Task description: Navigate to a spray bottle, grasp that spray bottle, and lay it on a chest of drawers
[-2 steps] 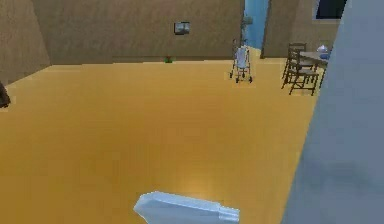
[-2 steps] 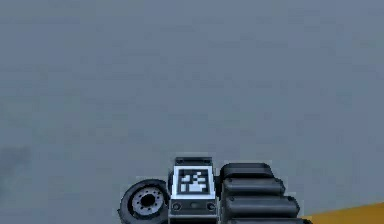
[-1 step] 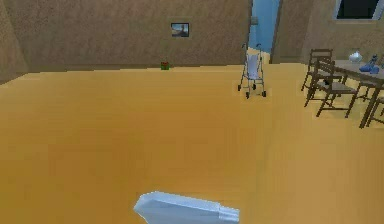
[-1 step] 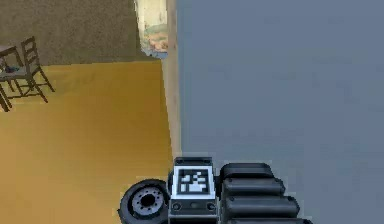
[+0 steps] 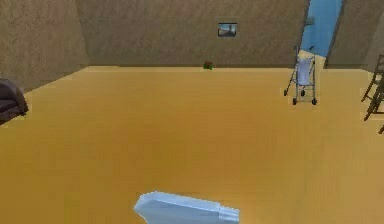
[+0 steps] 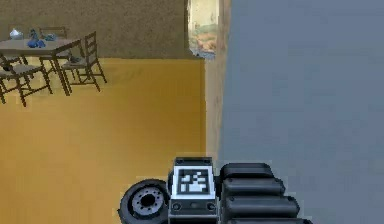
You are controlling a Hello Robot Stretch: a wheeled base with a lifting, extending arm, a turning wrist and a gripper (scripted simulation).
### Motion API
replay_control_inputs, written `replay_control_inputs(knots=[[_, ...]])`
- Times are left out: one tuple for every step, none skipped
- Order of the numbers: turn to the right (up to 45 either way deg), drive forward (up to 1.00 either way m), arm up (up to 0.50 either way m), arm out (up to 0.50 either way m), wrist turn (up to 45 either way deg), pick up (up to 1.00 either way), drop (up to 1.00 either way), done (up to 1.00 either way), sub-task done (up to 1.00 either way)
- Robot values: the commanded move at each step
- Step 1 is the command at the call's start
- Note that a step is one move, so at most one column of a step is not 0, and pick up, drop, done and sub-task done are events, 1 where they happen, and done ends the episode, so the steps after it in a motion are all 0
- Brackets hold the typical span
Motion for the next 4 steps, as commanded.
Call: replay_control_inputs(knots=[[0.0,0.15,0.00,0.00,0.0,0.00,0.00,0.00,0.00],[18.0,0.00,0.00,0.00,0.0,0.00,0.00,0.00,0.00],[0.0,1.00,0.00,0.00,0.0,0.00,0.00,0.00,0.00],[0.0,1.00,0.00,0.00,0.0,0.00,0.00,0.00,0.00]])
